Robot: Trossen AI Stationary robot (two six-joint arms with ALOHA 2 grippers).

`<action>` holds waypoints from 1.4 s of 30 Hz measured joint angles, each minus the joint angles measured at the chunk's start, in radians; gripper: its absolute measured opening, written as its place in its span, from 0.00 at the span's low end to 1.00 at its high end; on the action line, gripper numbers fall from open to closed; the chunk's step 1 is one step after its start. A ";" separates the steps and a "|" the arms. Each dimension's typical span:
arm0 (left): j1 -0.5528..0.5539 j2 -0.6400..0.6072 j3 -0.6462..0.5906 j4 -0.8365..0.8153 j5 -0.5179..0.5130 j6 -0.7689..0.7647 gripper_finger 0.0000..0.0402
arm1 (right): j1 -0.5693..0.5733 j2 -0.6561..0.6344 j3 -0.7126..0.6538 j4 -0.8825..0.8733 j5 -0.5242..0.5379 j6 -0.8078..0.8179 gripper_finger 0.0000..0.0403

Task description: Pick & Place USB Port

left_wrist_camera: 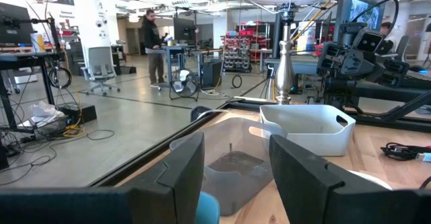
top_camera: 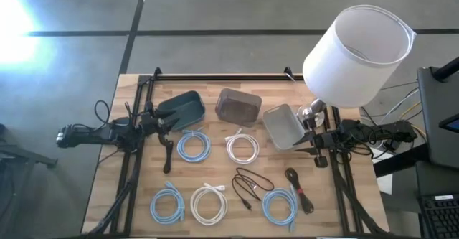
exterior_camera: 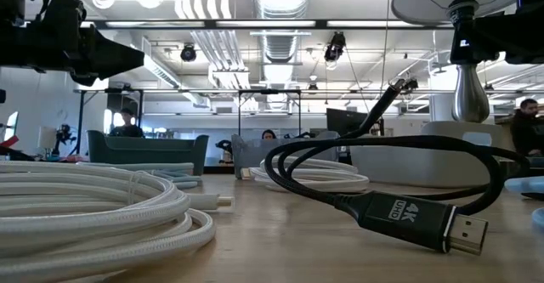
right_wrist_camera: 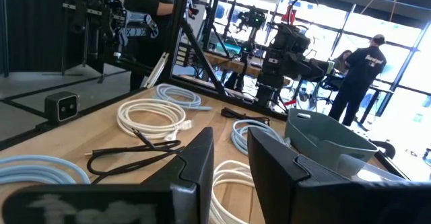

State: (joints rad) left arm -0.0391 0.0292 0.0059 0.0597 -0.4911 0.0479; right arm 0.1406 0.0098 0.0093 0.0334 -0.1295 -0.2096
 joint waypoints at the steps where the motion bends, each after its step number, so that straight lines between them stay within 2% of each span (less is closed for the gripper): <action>1: 0.000 0.000 0.000 0.000 0.000 0.000 0.43 | 0.000 0.000 0.000 0.000 0.000 0.000 0.21; 11: -0.001 0.000 0.000 0.000 0.000 0.000 0.43 | 0.000 0.000 0.000 0.000 0.000 0.000 0.17; 20: -0.001 0.000 0.000 0.008 0.000 -0.001 0.43 | 0.000 0.000 0.000 0.000 0.000 0.002 0.20; 26: -0.001 0.000 0.000 0.077 0.000 -0.103 0.43 | 0.001 0.000 0.000 0.039 -0.001 0.225 0.22; 34: -0.001 0.000 0.000 0.091 0.000 -0.106 0.43 | 0.001 0.000 0.000 0.096 -0.001 0.254 0.21; 38: -0.001 0.010 0.000 0.095 0.004 -0.199 0.43 | 0.001 0.000 0.000 0.142 0.004 0.205 0.18; 40: 0.000 0.016 0.000 0.125 0.031 -0.231 0.43 | 0.000 0.000 0.000 0.195 0.072 0.121 0.18; 42: -0.001 0.028 0.005 0.177 0.086 -0.210 0.43 | 0.000 0.005 0.000 0.255 0.206 0.101 0.18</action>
State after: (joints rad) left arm -0.0397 0.0575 0.0112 0.2365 -0.4047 -0.1619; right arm 0.1410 0.0144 0.0097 0.2886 0.0762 -0.1087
